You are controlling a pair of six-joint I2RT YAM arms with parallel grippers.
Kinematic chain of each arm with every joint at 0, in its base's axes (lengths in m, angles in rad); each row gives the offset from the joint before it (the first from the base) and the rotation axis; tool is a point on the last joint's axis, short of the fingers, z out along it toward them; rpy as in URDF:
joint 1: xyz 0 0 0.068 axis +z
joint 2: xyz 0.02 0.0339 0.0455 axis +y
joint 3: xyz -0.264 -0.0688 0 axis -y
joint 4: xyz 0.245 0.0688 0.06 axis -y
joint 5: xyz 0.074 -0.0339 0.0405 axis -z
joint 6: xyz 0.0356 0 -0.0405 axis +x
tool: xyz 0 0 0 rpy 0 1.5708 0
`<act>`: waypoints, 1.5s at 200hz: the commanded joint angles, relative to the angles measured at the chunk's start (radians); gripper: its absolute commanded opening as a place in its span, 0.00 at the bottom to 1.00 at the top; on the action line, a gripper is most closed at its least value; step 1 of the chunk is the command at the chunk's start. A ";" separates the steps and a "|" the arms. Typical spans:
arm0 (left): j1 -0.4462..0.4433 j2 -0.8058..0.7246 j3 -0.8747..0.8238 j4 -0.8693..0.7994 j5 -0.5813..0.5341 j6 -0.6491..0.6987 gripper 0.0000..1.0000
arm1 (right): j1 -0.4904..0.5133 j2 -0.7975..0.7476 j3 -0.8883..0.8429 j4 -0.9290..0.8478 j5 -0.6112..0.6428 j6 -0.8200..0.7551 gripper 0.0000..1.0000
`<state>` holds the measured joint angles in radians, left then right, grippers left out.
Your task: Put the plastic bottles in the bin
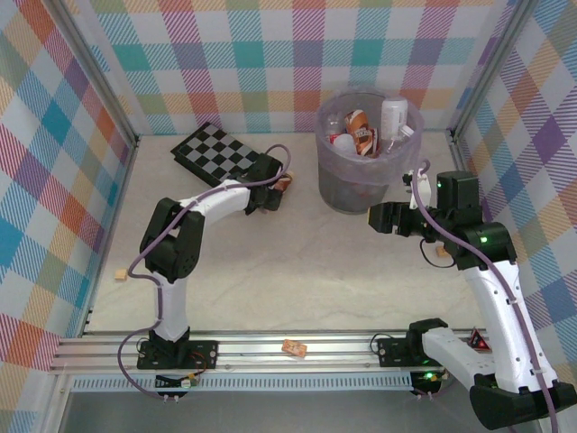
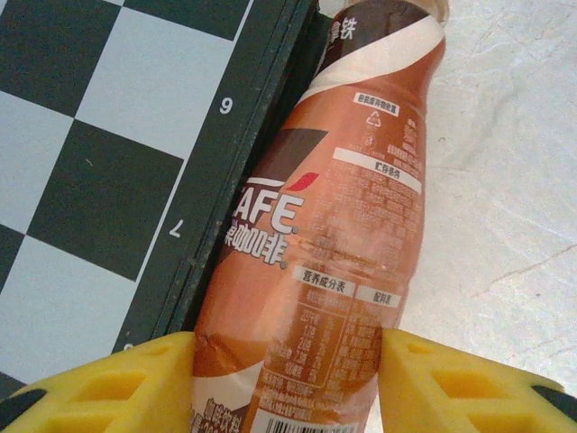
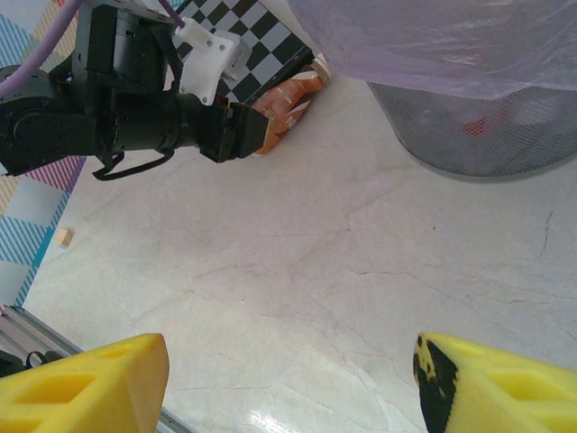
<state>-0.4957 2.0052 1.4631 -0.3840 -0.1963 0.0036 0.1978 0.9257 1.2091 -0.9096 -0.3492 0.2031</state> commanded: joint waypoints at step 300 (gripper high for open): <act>-0.001 -0.125 -0.106 -0.040 0.004 0.009 0.53 | 0.006 -0.018 -0.074 0.088 -0.079 0.104 0.72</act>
<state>-0.4976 1.9739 1.3907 -0.3996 -0.1955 0.0330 0.1978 0.9081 1.1305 -0.8314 -0.4133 0.3031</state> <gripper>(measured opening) 0.544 0.715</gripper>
